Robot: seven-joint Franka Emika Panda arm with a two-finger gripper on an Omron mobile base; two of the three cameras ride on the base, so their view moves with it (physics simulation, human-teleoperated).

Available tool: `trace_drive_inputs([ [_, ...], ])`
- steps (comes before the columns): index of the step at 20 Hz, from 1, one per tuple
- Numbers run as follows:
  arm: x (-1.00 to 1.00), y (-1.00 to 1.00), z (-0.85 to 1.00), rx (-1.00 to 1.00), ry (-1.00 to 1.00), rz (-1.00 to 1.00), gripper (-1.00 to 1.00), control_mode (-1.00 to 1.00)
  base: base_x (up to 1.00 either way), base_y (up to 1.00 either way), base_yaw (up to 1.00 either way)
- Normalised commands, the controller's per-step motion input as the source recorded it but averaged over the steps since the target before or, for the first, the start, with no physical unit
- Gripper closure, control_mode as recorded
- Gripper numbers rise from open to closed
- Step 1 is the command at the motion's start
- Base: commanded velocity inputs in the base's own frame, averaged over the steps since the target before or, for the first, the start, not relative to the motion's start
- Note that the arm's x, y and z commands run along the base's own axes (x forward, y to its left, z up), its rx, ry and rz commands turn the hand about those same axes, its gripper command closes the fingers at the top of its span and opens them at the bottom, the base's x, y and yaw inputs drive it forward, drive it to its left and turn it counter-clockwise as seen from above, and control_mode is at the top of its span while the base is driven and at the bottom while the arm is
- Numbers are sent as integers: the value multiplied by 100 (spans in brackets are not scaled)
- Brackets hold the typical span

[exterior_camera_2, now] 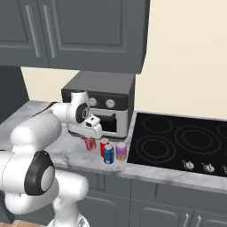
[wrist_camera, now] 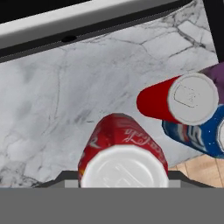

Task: Four empty soda cans are scattered around the kitchen. Gather all the cans and cluster them next to the stove for recycling.

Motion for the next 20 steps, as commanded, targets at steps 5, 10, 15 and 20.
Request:
trace_drive_inputs([
  [5,5,-9,-14,0,2,0,100,-100,0,0,0],
  [10,0,-13,-14,0,3,0,100,-100,0,0,0],
  [15,1,-2,-15,0,1,0,100,-100,0,0,0],
  [20,0,0,-15,0,0,0,100,-100,0,0,0],
])
